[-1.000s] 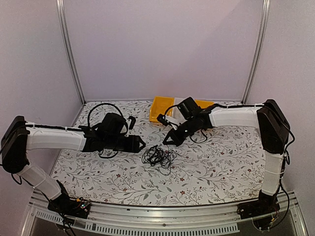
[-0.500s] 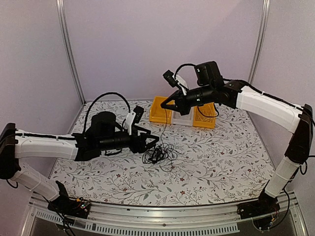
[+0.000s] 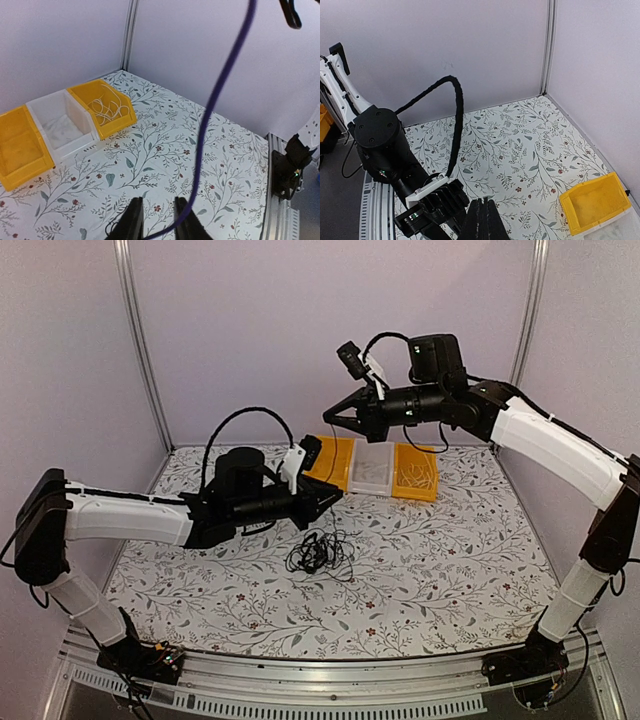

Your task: Untangle the cables

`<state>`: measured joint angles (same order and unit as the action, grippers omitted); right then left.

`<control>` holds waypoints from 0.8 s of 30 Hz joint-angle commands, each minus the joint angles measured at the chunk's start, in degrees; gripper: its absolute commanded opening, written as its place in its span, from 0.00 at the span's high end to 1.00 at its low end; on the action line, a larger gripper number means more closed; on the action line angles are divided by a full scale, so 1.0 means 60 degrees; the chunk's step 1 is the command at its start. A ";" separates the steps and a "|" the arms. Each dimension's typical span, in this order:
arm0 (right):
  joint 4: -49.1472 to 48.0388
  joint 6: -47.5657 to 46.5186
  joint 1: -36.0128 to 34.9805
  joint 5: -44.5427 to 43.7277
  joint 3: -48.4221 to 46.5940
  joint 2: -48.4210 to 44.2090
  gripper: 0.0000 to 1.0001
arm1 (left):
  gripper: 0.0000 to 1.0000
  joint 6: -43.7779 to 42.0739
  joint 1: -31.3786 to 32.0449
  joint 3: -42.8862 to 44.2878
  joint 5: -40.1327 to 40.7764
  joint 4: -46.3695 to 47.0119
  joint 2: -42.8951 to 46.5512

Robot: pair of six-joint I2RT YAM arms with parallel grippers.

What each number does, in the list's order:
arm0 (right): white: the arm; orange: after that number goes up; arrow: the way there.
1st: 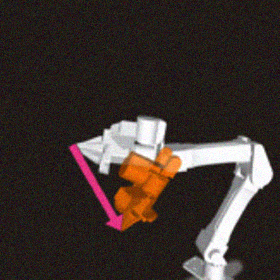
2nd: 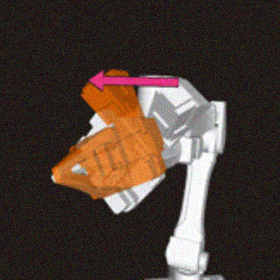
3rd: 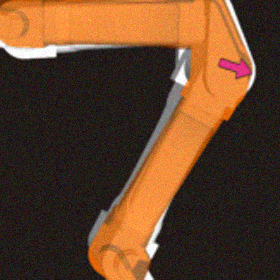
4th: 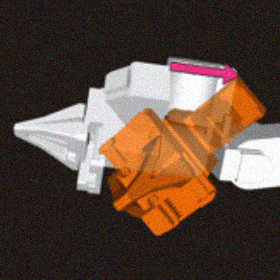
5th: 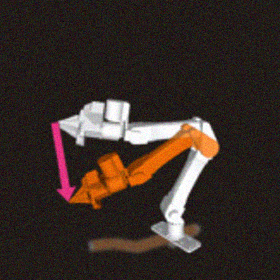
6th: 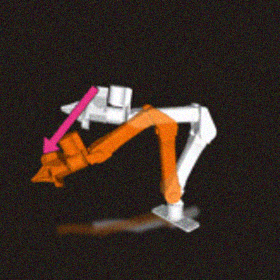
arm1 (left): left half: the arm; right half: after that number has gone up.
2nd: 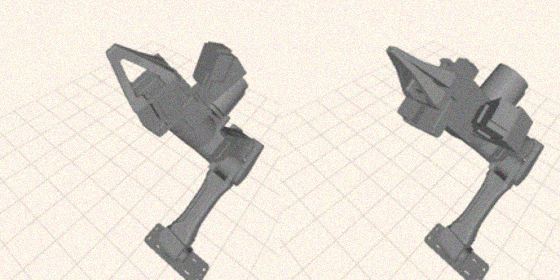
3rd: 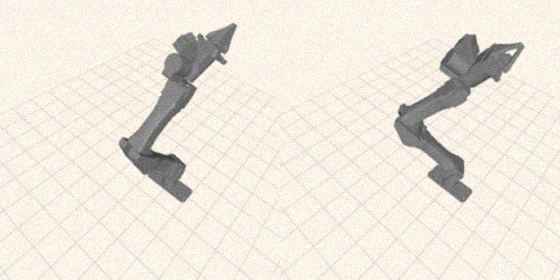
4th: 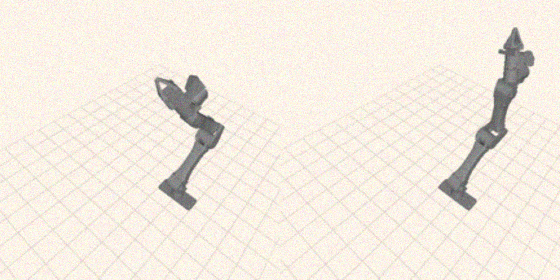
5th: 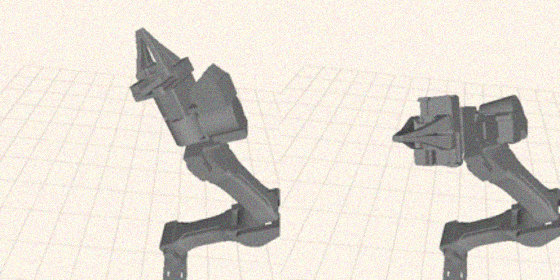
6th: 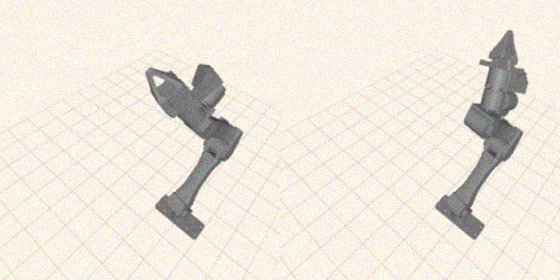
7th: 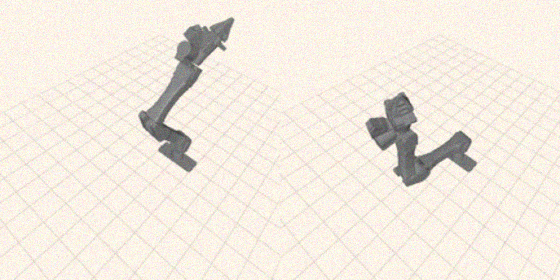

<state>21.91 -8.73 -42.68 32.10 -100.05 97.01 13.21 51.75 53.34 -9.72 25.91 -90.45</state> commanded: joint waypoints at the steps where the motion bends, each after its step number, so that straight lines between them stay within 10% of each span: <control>1: -0.0132 0.0079 0.0008 -0.0255 0.0038 -0.0432 1.00 | 0.91 -0.0027 0.0025 0.0159 -0.0148 0.0259 0.0065; 9: -0.0375 0.0122 0.0184 -0.0298 0.0921 -0.0526 1.00 | 1.00 0.0247 0.0056 -0.0434 0.0265 -0.0092 0.1274; 19: -0.3268 -0.0573 0.0153 0.0523 0.5083 -0.1002 0.27 | 1.00 0.0495 0.0051 0.0627 0.1043 -0.1467 0.2039; 24: -0.4630 -0.1329 -0.0417 0.0491 0.6195 -0.0801 0.21 | 1.00 0.0978 0.0050 0.0710 0.1427 -0.1531 0.2273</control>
<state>5.21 -13.26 -42.65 33.61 -64.42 93.32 16.40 51.75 56.42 -3.97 18.46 -78.72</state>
